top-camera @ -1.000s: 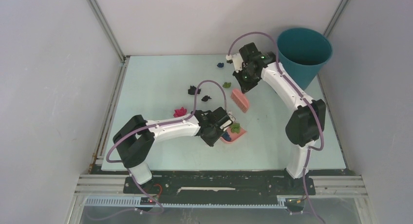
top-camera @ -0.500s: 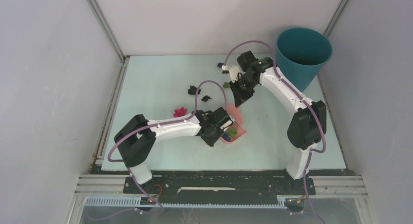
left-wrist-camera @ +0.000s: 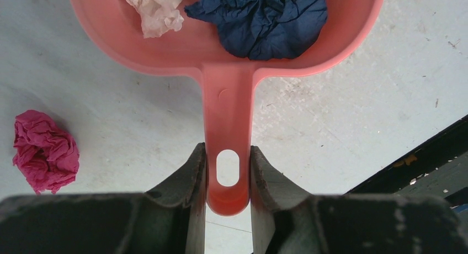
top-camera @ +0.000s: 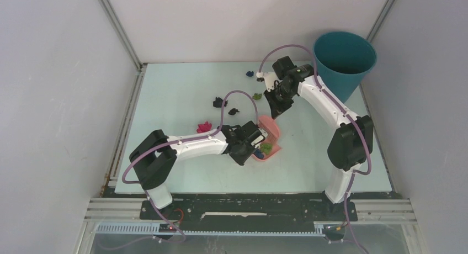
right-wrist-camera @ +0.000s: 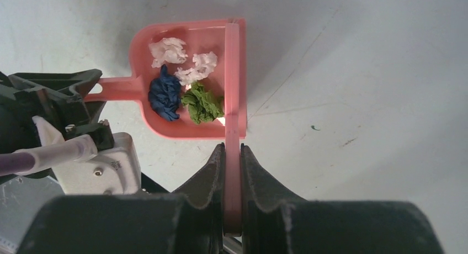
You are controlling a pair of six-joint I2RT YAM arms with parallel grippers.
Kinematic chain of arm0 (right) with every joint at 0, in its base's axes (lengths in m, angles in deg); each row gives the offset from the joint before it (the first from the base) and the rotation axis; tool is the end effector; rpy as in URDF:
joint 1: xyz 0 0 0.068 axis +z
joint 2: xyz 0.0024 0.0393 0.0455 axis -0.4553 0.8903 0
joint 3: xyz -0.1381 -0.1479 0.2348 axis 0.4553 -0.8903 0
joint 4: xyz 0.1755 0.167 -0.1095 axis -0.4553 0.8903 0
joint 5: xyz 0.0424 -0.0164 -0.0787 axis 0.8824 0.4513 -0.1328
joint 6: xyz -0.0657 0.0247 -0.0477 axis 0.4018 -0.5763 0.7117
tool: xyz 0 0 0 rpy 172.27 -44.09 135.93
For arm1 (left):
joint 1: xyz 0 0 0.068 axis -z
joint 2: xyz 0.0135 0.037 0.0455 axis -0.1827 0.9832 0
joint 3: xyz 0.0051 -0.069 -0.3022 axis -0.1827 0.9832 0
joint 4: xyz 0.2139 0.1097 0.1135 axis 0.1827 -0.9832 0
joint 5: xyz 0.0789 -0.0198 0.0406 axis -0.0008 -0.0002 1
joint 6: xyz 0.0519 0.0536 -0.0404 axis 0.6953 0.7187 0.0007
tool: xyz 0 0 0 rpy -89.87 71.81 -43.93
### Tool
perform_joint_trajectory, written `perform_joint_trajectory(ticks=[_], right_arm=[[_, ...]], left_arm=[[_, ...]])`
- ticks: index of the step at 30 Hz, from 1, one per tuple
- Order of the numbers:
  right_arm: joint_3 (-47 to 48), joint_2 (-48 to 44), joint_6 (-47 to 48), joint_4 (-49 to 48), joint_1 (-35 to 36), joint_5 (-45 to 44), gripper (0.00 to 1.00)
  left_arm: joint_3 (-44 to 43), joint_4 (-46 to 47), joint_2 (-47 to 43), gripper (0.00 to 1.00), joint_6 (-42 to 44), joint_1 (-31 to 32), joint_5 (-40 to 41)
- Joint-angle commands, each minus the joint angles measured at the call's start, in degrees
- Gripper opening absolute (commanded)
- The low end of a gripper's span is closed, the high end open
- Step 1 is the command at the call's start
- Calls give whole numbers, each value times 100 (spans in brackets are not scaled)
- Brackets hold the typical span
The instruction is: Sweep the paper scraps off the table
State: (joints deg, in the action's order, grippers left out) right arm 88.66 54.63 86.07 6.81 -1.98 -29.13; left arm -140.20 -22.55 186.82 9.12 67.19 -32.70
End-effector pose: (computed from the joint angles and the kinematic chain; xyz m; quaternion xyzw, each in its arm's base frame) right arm 0.3577 0.1889 0.3063 -0.3548 0.9106 0.1429 0.1566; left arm 0.1993 -0.2964 0.1845 0.3930 0.9012 -0.0787 0.1648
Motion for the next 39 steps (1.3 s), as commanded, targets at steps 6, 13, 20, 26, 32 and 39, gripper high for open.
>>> perform_joint_trajectory(ticks=[6,13,20,26,32,39], right_arm=[[52,-260,-101,-269,-105,-515,0],[295,-390,-27,-102,-297,-450,0],[566,-1231,436,-375,-1022,-185,0],[1015,-1848,568,-789,-2036,1028,0],[280,-2678,-51,-2777,-2994,1111,0],[-732,-2690,-435,-4565,-3221,-410,0]], left_arm=[[-121,200,-127,0,16,60,-191],[-112,217,-196,0,7,64,-214],[-90,244,-305,0,-6,90,-228],[-72,226,-366,0,5,123,-228],[-65,162,-411,0,25,177,-228],[-56,109,-500,0,59,217,-216]])
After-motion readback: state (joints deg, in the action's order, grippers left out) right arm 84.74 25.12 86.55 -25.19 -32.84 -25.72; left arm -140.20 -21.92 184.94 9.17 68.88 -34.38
